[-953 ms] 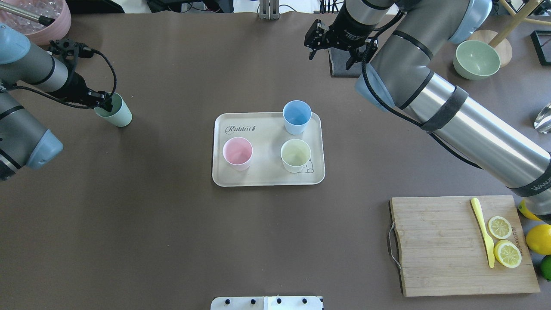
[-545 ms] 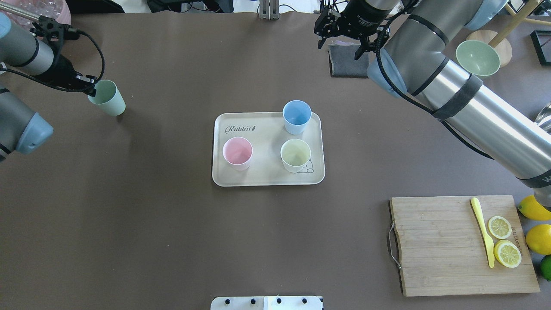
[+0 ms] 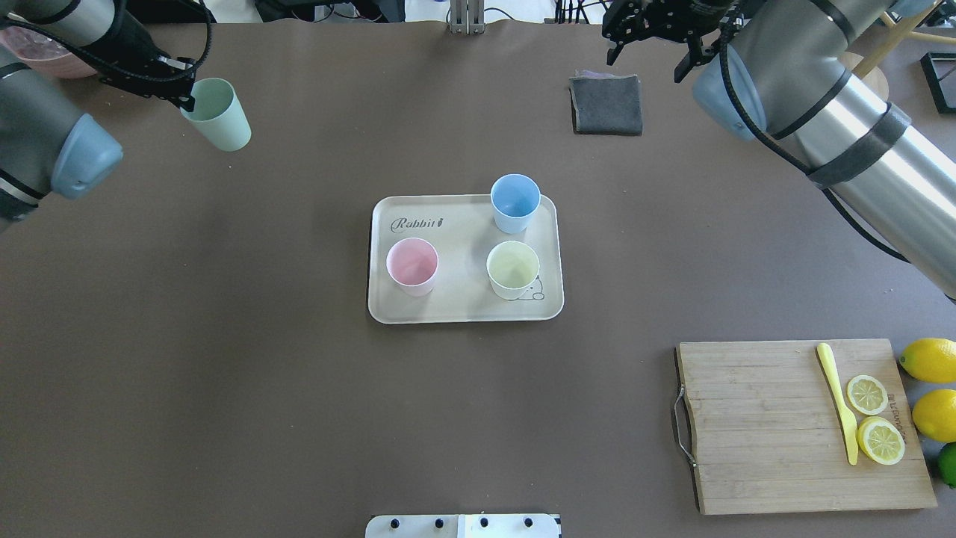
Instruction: Place all cups on tray
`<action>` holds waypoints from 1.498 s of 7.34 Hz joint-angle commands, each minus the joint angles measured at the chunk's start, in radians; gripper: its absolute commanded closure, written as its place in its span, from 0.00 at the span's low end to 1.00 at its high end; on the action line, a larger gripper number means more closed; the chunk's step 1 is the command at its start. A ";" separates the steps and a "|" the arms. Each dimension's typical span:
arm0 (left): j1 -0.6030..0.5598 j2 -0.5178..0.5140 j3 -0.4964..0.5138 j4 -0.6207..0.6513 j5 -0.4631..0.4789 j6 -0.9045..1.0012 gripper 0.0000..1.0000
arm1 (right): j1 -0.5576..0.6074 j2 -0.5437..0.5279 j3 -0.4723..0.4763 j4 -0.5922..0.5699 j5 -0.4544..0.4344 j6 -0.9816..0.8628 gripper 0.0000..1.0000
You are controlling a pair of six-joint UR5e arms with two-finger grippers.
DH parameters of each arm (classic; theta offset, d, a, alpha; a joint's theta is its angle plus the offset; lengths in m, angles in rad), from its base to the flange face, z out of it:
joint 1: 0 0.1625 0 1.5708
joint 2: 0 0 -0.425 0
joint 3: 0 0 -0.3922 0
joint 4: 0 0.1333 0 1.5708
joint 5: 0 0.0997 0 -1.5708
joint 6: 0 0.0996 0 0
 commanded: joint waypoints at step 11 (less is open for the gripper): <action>0.405 -0.241 0.141 -0.053 0.322 -0.473 1.00 | 0.107 -0.189 0.079 -0.006 -0.014 -0.238 0.00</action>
